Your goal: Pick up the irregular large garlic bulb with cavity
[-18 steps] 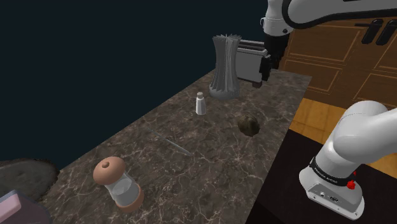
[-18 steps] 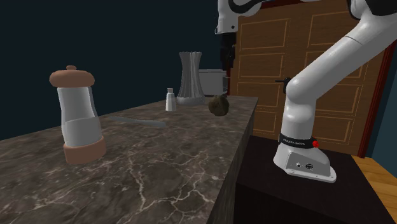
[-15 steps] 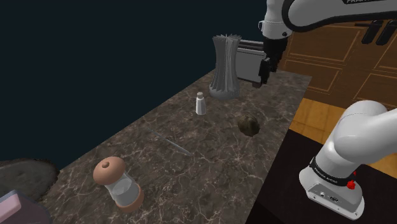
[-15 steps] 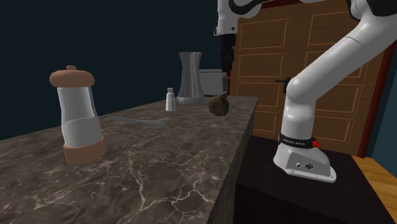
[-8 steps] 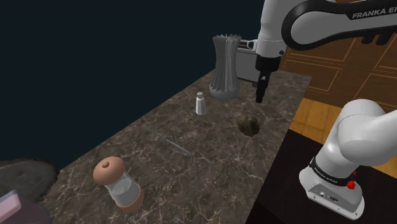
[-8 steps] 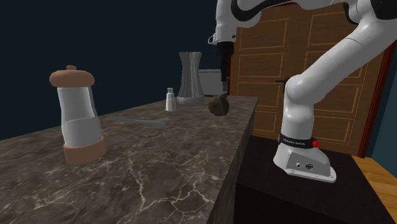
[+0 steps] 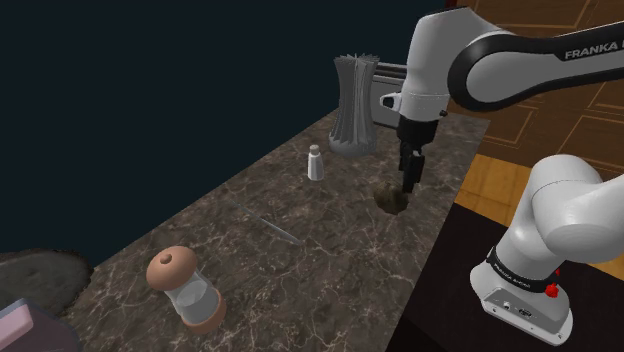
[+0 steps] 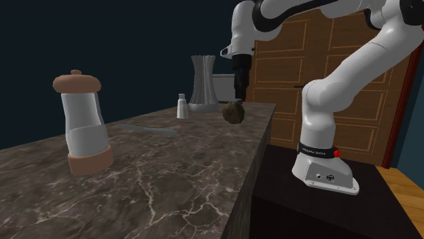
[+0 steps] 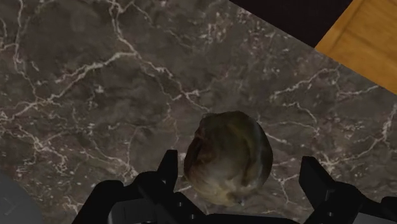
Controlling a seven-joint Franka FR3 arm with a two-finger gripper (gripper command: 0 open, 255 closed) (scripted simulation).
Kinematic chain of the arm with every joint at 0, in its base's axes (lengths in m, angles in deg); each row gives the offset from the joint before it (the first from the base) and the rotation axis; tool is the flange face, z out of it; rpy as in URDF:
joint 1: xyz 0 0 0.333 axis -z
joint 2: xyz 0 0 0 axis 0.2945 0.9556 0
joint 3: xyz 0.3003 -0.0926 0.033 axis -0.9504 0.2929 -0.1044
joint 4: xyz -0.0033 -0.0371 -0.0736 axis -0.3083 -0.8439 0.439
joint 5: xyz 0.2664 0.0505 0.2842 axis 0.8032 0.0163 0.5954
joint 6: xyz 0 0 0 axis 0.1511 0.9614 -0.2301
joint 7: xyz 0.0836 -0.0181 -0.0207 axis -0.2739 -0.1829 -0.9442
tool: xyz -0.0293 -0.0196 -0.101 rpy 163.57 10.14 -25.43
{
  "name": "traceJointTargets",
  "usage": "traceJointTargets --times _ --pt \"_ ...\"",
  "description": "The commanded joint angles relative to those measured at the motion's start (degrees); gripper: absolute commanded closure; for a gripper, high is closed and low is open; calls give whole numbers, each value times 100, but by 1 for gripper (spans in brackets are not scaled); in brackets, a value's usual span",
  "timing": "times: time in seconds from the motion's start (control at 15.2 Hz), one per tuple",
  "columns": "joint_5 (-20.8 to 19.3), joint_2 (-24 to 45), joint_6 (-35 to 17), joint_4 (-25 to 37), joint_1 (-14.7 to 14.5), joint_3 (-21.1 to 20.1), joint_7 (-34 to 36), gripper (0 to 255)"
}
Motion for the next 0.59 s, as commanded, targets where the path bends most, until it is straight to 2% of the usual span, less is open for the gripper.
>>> traceJointTargets --times 0.0,0.33,0.4,0.53 --pt "30 22 -185 -161 -23 -13 -24 0" --pt "53 79 -486 -406 -31 -26 -53 0" --pt "53 80 -480 -399 -31 -26 -52 255" --pt "57 75 -476 -400 -35 -31 -45 255"
